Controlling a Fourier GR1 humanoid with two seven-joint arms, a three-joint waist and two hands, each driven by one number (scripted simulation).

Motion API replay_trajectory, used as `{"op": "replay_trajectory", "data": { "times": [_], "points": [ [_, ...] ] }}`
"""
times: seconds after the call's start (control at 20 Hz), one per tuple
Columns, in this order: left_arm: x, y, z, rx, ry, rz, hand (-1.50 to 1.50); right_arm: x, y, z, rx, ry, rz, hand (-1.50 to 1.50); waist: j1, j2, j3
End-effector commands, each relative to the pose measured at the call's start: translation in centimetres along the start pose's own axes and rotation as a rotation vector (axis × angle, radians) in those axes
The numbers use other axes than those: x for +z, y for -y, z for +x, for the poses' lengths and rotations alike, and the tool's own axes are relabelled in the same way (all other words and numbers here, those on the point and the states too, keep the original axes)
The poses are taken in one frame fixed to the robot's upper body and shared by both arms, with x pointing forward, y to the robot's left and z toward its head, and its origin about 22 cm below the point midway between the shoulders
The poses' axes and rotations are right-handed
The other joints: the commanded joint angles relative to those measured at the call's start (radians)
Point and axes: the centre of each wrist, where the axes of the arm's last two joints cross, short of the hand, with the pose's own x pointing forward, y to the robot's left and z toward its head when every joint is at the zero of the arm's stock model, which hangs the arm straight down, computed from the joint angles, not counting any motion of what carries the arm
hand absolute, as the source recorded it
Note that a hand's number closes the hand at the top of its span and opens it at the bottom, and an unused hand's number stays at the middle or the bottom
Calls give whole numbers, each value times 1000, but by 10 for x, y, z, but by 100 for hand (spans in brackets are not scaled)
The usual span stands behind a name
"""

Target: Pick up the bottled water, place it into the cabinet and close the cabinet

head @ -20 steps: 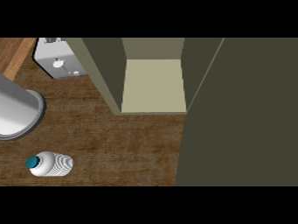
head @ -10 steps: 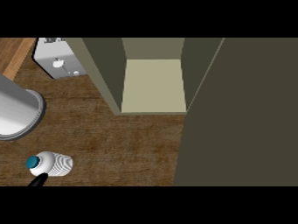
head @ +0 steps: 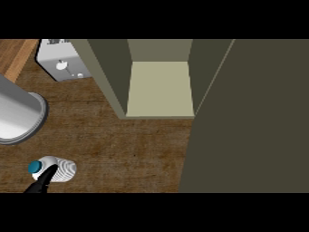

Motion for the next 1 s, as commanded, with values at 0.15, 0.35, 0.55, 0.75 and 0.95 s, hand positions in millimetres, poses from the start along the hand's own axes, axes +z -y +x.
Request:
{"op": "replay_trajectory", "data": {
  "times": [0.15, 0.35, 0.55, 0.75, 0.95],
  "points": [
    [-16, 8, -44, -10, -25, -21, -150, 7, 2, 25, 72, 82, -45, -150, 1, 1, -1],
    [-13, -3, -63, 2, -42, -30, -150, 16, 4, 29, 94, 67, -32, -150, 0, 0, 0],
    [-19, 9, -89, 18, -54, -63, -150, 5, 4, 20, 99, 86, -38, -150, 0, 2, 0],
    [-5, 22, -111, 0, -43, -71, -150, 12, 9, 27, 106, 54, -45, -150, -2, 2, 0],
    [-3, 30, -115, 9, -62, -51, -150, 7, 7, 28, 97, 78, -47, -150, 0, 3, 1]
  ]
}}
